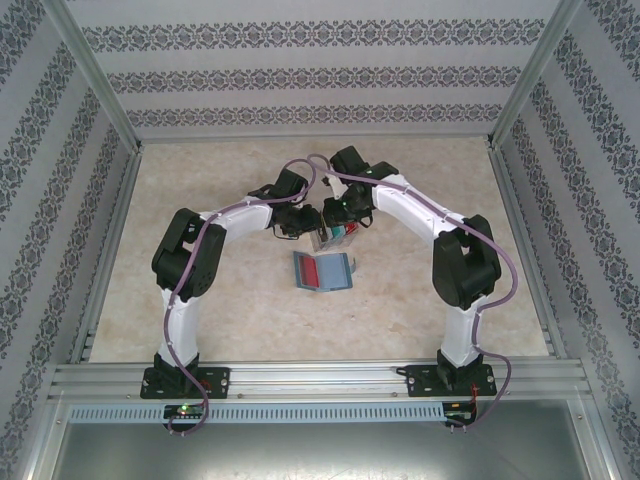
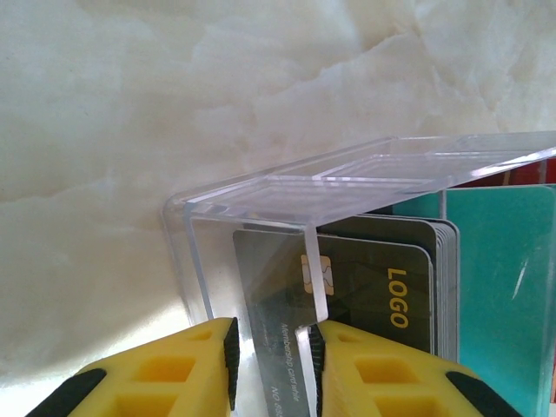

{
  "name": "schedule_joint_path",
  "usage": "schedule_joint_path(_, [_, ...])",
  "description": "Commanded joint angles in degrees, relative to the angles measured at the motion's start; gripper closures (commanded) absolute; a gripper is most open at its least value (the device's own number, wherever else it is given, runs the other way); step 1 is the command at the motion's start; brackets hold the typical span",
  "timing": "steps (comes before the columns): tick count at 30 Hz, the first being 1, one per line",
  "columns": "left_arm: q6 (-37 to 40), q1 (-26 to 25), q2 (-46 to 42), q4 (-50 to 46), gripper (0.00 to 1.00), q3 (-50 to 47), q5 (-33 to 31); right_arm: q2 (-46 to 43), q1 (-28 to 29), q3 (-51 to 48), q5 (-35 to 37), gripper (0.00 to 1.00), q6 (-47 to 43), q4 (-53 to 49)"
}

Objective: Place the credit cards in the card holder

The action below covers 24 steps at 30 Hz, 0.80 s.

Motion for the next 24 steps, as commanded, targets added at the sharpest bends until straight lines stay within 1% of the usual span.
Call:
schedule_joint_path(1, [0.0, -1.1, 0.3, -3.4, 0.7, -2.7, -1.9, 0.7, -0.1, 2.2, 0.4, 0.74, -2.4, -1.2])
schedule_joint_path(4, [0.1, -1.1, 0.1, -2.9, 0.7, -2.7, -1.1, 2.3, 0.4, 4.1, 3.5, 0.74, -2.7, -2.6])
schedule_joint_path(7, [0.1, -1.1, -0.1, -2.7, 0.7, -2.6, -1.0, 3.9, 0.7, 5.4, 8.4, 0.74, -2.3, -4.3])
schedule_joint_path(10, [0.2, -1.2, -0.3, -2.5, 0.7, -2.5, -0.5, 4.0, 0.9, 5.0, 11.6, 0.73, -2.2, -4.0])
schedule_joint_path(18, [-1.0, -1.4, -0.8, -0.7, 0.7, -3.3, 0.2, 7.3, 1.6, 7.0, 10.1, 0.73, -2.0, -5.0])
schedule_joint_path(21, [-2.0, -1.4, -1.3, 0.7, 0.7, -4.3, 0.8, 7.8, 2.1, 7.0, 12.6, 0.7, -0.9, -4.8])
schedule_joint_path(24, [-2.4, -1.6, -1.5, 1.8, 0.7, -5.1, 0.8, 9.2, 2.1, 7.8, 12.5, 0.7, -0.4, -5.4])
